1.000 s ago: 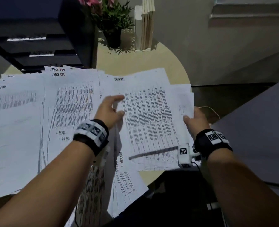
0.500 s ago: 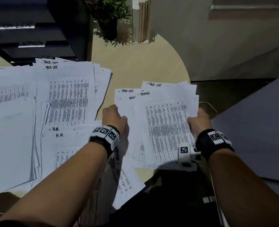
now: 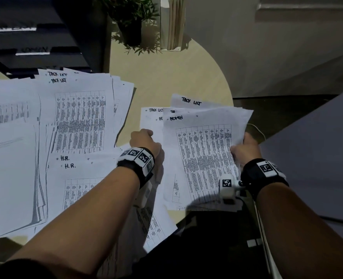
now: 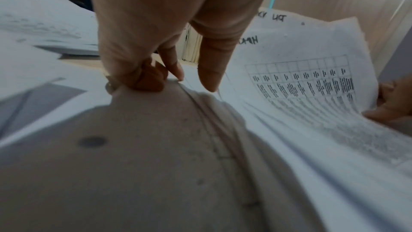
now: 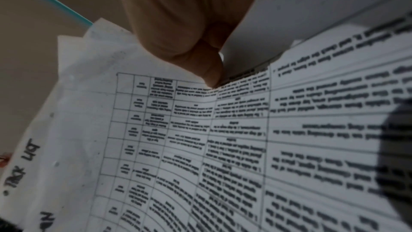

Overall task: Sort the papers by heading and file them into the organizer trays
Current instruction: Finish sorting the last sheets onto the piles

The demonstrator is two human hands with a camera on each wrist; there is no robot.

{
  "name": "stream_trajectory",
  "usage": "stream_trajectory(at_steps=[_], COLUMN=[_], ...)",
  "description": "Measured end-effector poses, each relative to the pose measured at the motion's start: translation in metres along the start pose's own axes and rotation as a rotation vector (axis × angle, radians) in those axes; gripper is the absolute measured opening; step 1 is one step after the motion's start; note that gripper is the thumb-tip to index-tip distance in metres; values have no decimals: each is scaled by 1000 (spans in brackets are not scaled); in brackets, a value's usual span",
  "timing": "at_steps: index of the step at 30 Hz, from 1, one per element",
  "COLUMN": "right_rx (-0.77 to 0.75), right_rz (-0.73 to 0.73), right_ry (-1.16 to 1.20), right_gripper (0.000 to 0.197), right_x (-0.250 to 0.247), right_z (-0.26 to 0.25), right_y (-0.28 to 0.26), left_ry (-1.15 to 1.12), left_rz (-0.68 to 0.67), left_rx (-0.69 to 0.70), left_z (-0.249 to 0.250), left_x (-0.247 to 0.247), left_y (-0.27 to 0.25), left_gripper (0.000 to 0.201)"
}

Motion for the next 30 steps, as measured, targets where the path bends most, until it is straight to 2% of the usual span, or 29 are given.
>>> stream_trajectory(at_steps=[2, 8, 10, 13, 16, 19, 21, 22, 24, 26, 30], right_rx=[4, 26, 20, -44, -98, -113, -95, -97, -87, -115, -160], right_rz=[-24, -34, -25, 55, 117, 10, -96, -123, -104, -17, 32], right_ry=[16, 2, -7, 11, 85, 32, -54, -100, -81, -36, -24], right_gripper=[41, 39, 39, 42, 46, 40, 49, 54, 55, 45, 38], right_x=[1, 6, 4, -2, -7, -1, 8, 11, 15, 13, 9], right_z=[-2, 0, 0, -1, -6, -11, -12, -11, -7, -10, -15], right_y=[-1, 5, 6, 9, 12, 11, 9, 10, 10, 8, 11], left_ry=[-94, -261, -278, -237, -270, -211, -58, -23, -33, -29, -109], left_rz=[-7, -104, -103, 54, 212, 132, 71, 91, 212, 365, 677], left_rx=[5, -23, -23, 19, 2, -10, 38, 74, 134, 201, 248], left_z=[5, 7, 5, -1, -13, -21, -18, -16, -11, -7, 7], left_x=[3, 5, 3, -13, -35, -42, -41, -42, -54, -76, -139], left_y=[0, -7, -9, -3, 4, 6, 4, 3, -2, -7, -25], left_gripper=[46, 60, 46, 11, 15, 39, 31, 24, 14, 5, 22])
Point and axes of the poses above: each hand's wrist, its own y-axis towards the middle knuckle, its own x-axis out of the palm, z = x × y, the point moved 2 cm from there along y, towards the middle knuckle, and after that the axes turned 3 degrees about y, right-handed, at the moved point
